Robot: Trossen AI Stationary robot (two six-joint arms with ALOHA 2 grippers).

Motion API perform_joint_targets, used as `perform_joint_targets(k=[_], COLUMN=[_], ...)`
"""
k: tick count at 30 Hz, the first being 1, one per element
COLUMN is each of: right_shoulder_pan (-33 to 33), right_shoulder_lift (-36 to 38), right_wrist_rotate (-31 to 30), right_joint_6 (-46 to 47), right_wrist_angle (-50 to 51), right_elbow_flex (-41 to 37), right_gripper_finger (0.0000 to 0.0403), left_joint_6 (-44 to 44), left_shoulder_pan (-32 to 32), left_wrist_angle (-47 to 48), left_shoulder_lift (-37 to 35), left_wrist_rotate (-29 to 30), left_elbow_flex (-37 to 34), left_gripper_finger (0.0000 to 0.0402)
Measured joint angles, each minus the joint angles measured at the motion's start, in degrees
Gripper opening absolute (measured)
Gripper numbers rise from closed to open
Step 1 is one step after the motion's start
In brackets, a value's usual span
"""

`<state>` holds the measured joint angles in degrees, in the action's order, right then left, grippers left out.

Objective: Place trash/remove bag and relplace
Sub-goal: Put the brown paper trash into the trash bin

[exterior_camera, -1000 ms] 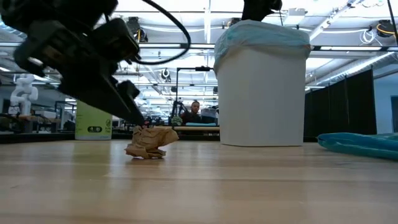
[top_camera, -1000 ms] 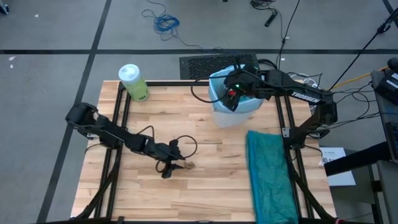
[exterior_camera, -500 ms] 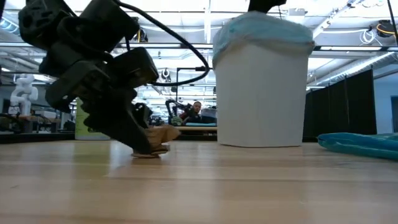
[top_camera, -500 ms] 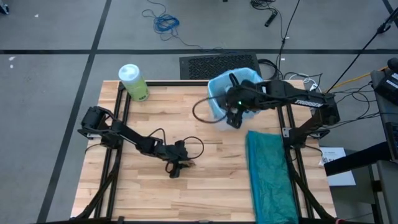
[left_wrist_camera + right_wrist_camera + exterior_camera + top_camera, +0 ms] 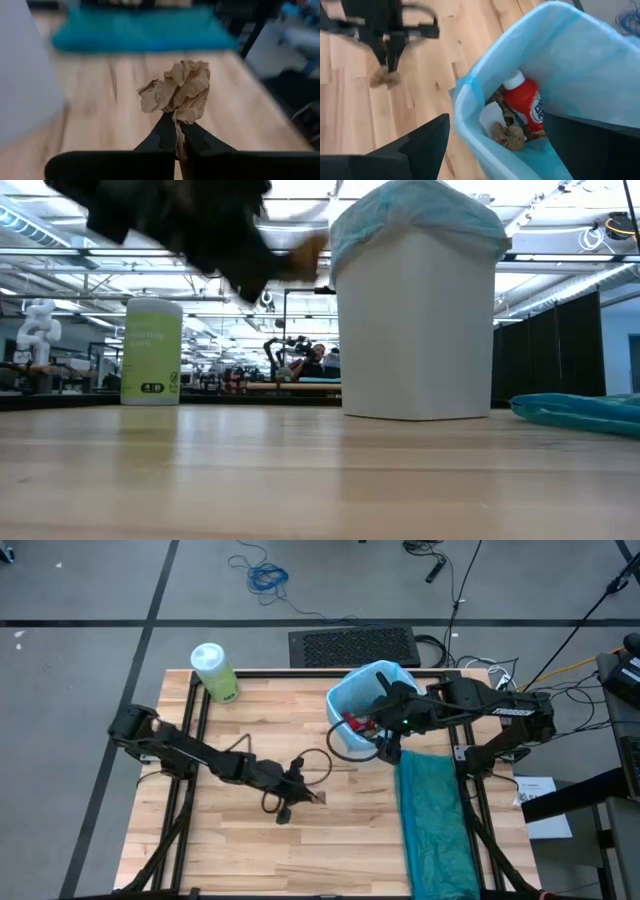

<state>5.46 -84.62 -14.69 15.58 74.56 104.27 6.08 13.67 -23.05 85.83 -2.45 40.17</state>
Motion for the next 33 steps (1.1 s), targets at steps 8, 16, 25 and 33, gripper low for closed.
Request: perform_joint_targets(k=[8, 16, 25, 33], right_shoulder_pan=[2.1, 2.2, 2.1, 2.1], right_shoulder_lift=[3.0, 5.4, 7.6, 9.9], right_wrist_rotate=[-0.3, -3.3, -6.6, -9.6], right_joint_6=[-0.3, -0.7, -1.3, -1.4], right_wrist_angle=[-2.7, -4.2, -4.1, -4.0], right_elbow_flex=[0.0, 0.0, 0.0, 0.0], right_gripper_finger=[0.0313, 0.0313, 0.0313, 0.0313], left_joint_6=[-6.8, -15.6, -18.6, -18.4], left_shoulder_pan=[-7.1, -17.3, -25.3, -28.3], left_wrist_angle=[8.6, 23.3, 31.6, 31.6], left_shoulder_lift=[-11.4, -6.7, 6.3, 14.4], left_wrist_rotate=[0.3, -5.9, -14.9, -15.8], left_elbow_flex=[9.2, 29.2, 46.9, 54.8], left_gripper_finger=[0.0001, 0.0001, 0.0000, 0.0046])
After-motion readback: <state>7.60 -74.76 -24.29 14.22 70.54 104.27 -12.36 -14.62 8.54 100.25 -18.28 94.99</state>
